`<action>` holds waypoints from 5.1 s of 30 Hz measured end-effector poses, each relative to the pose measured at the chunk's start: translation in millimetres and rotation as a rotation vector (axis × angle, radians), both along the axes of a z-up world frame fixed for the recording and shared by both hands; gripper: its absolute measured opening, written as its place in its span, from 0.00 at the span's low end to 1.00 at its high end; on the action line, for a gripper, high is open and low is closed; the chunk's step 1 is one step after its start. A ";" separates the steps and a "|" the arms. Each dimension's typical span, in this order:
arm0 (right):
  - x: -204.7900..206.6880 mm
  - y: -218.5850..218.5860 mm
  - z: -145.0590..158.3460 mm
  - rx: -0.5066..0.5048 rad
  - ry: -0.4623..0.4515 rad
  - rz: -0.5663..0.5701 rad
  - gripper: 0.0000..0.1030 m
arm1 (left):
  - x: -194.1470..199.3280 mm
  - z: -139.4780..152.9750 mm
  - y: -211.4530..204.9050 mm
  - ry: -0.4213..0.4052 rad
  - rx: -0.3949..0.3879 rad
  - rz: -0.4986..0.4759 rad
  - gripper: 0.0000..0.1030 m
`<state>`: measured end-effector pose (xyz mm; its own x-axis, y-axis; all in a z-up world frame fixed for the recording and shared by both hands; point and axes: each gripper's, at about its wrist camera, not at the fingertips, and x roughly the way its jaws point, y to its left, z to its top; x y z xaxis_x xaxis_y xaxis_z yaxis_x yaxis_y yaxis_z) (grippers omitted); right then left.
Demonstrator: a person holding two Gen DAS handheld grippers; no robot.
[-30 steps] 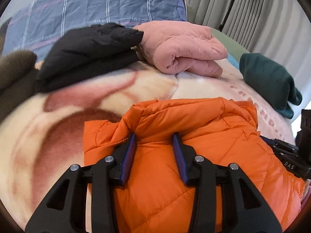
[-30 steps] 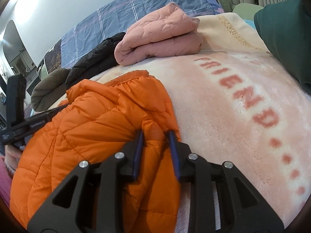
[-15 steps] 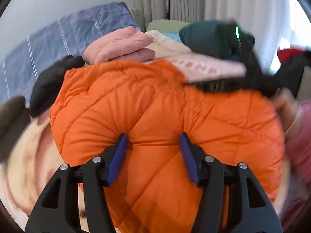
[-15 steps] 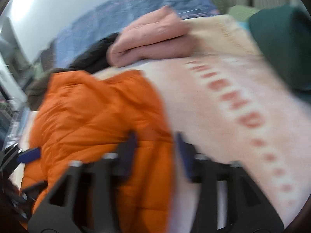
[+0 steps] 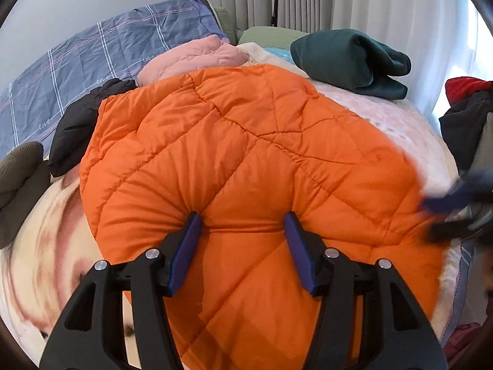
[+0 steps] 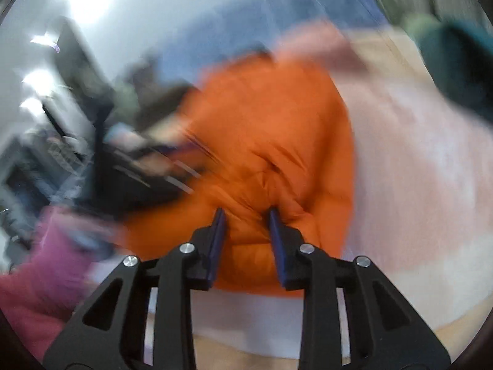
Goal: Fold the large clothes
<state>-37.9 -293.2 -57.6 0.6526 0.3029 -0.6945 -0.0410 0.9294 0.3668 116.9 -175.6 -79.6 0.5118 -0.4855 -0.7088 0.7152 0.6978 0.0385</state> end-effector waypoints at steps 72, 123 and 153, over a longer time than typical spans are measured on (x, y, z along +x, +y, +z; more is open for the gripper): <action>-19.5 -19.7 -20.6 -0.014 0.014 -0.159 0.43 | 38.6 4.2 -70.5 0.022 -0.004 0.016 0.45; 49.0 -29.7 -31.0 0.011 0.000 -0.204 0.28 | 107.5 -12.5 -121.8 0.095 0.094 0.046 0.39; 42.6 -27.8 -26.0 0.019 -0.036 -0.187 0.35 | 42.4 34.5 -48.6 -0.151 0.118 0.132 0.59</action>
<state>4.7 -320.9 -83.6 0.7234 0.1870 -0.6647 0.1183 0.9148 0.3861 159.3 -224.2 -45.1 0.6696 -0.3256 -0.6676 0.5982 0.7692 0.2248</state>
